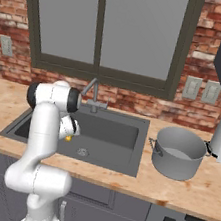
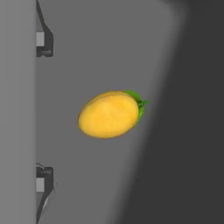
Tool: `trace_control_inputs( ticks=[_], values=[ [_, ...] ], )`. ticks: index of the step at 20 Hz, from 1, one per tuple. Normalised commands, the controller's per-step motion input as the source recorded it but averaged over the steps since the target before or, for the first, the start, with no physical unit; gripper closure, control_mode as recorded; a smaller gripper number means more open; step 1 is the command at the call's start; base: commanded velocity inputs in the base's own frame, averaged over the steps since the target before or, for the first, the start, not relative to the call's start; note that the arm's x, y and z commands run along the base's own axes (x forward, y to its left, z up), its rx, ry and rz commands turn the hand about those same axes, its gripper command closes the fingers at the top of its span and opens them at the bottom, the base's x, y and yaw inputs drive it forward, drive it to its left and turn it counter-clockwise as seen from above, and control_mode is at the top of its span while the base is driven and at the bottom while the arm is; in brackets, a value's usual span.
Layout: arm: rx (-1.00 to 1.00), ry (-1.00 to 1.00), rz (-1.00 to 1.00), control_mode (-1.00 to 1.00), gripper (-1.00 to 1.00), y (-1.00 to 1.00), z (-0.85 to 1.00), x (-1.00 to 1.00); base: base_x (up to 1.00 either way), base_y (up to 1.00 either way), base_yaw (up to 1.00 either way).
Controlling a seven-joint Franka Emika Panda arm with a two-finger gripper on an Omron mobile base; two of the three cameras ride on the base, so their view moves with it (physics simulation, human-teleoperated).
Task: Dump the lemon from the pot into the sink. Then turn on the water and wash the lemon. Then turn off the water and put the lemon back in the pot.
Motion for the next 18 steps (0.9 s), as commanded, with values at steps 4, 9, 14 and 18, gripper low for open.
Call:
trace_control_inputs(
  ticks=[4,9,14,18],
  values=[
    [0.00,0.00,0.00,-1.00,-1.00,0.00,-0.17,0.39,0.00,0.00,0.00],
    [0.00,0.00,0.00,-1.00,-1.00,0.00,-0.15,0.39,0.00,0.00,0.00],
    [0.00,0.00,0.00,-1.00,-1.00,0.00,-0.18,0.46,0.00,0.00,0.00],
    [0.00,0.00,0.00,-1.00,-1.00,0.00,-0.22,0.44,0.00,0.00,0.00]
  ],
)
